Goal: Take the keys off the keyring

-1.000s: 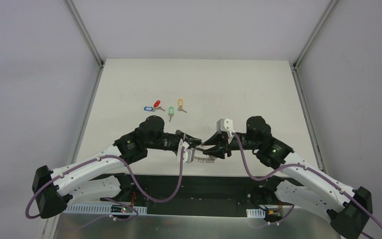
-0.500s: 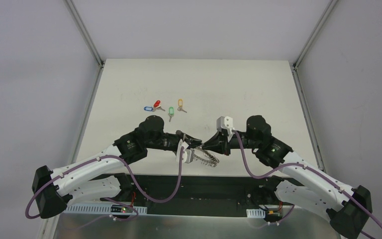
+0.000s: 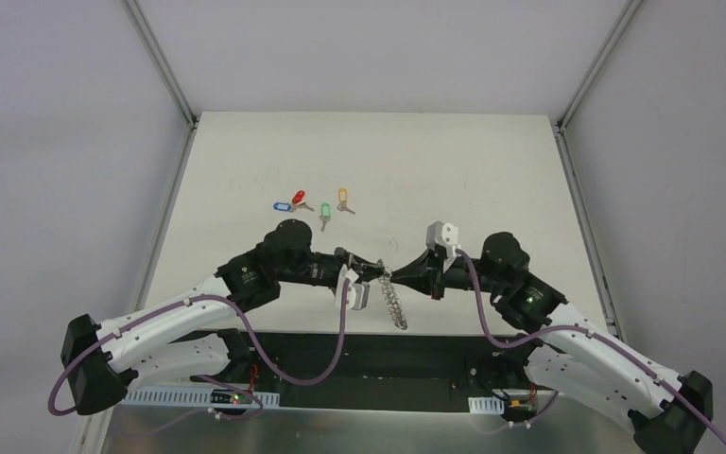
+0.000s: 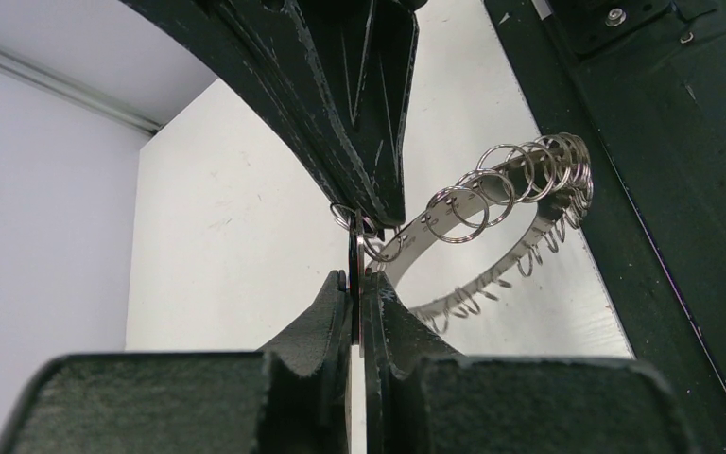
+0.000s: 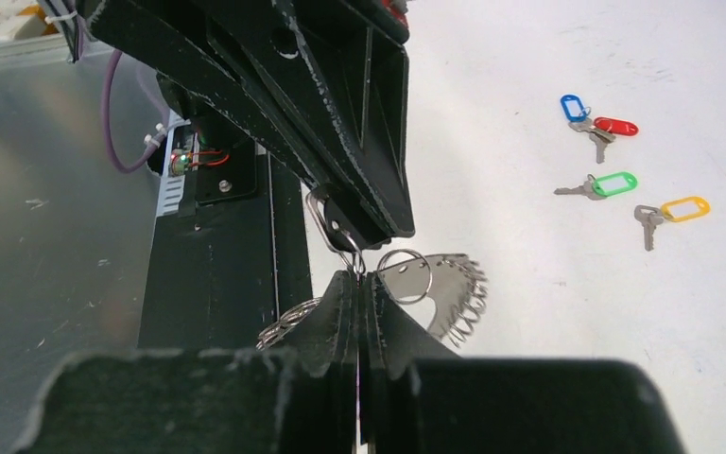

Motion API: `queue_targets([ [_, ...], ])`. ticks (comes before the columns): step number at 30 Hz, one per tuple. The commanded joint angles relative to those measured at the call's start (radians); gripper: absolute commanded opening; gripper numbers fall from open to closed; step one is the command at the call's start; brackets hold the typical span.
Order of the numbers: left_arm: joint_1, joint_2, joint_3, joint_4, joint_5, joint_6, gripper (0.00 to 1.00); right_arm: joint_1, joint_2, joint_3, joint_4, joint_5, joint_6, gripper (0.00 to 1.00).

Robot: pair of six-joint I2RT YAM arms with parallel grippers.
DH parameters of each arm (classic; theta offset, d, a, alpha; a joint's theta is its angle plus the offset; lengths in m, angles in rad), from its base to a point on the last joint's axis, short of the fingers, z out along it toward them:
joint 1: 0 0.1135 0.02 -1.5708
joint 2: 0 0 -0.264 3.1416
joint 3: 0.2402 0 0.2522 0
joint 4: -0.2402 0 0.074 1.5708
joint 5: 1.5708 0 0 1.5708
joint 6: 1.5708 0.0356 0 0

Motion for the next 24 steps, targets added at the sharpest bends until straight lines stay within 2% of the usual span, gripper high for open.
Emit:
queue_targets([
  [1, -0.005, -0.008, 0.01, 0.063, 0.013, 0.002, 0.0, 0.004, -0.073, -0.046, 0.14, 0.093, 0.11, 0.0],
  [12, -0.005, -0.007, 0.009, 0.049, 0.002, 0.016, 0.0, 0.004, -0.253, -0.284, 0.489, 0.31, 0.289, 0.0],
  [21, -0.006, -0.01, 0.02, 0.046, 0.026, 0.009, 0.0, 0.004, -0.264, -0.355, 0.653, 0.415, 0.348, 0.0],
  [24, -0.004, -0.011, 0.019, 0.046, 0.014, 0.011, 0.0, 0.004, -0.3, -0.373, 0.66, 0.449, 0.347, 0.0],
])
